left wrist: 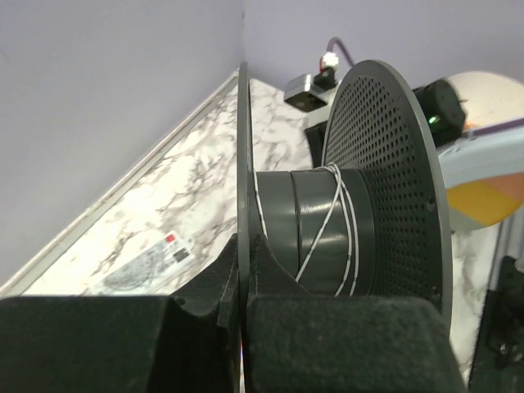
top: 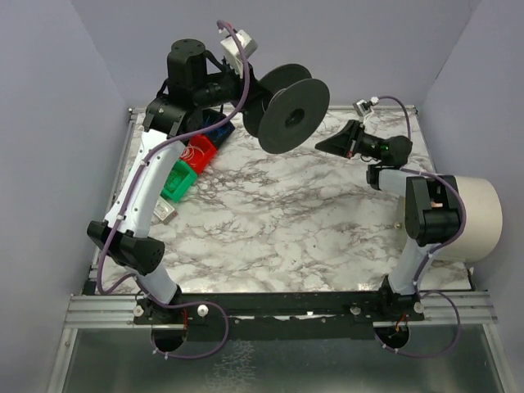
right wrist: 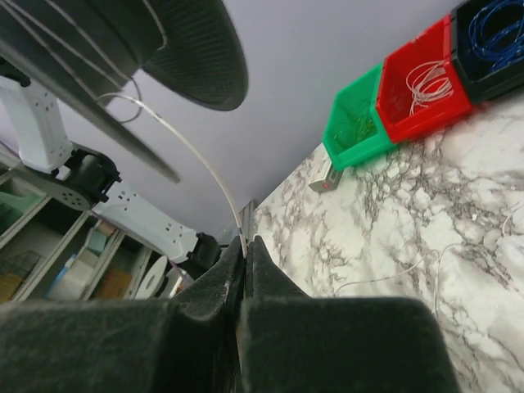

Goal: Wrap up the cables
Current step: Wrap the cable around the cable reel.

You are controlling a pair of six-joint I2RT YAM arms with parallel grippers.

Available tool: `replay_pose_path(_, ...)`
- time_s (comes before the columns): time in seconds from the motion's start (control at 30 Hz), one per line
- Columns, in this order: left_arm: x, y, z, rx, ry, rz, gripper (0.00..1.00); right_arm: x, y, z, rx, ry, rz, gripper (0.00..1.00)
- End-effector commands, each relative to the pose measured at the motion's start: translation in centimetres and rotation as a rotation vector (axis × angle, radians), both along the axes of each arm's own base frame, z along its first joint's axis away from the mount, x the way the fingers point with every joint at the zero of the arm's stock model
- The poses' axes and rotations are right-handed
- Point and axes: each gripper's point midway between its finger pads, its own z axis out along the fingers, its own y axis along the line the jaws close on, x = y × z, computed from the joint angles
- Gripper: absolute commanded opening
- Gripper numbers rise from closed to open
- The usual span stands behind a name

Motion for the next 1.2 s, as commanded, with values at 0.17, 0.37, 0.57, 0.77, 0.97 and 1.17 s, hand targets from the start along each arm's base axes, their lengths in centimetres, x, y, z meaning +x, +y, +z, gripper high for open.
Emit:
replay_pose_path(0.17, 1.1, 3.0, -3.1, 0.248, -0.167, 0.111, 0.00, -3.8, -1.1, 4.1, -0.123, -0.119, 0.074, 0.00)
replay_pose_path(0.37, 1.1, 1.9, -6.7, 0.354, -0.152, 0.101, 0.00, -4.7, -1.1, 8.1, -0.067, -0.189, 0.067, 0.00)
replay_pose_path(0.57, 1.7, -0.4, -9.8, 0.419, -0.115, 0.171, 0.00, -5.2, -0.5, 11.8, 0.005, -0.211, 0.121, 0.00)
replay_pose_path(0.77, 3.7, -1.0, -12.3, 0.439, -0.058, 0.365, 0.00, -5.9, 2.3, 12.8, 0.010, -0.213, 0.184, 0.00)
replay_pose_path(0.97, 5.5, -0.8, -12.6, 0.361, 0.017, 0.529, 0.00, -8.8, 7.2, 12.0, 0.002, -0.218, 0.318, 0.00)
replay_pose_path(1.17, 6.2, -0.9, -12.7, 0.284, 0.089, 0.602, 0.00, -10.7, 11.7, 8.5, -0.082, -0.232, 0.369, 0.01)
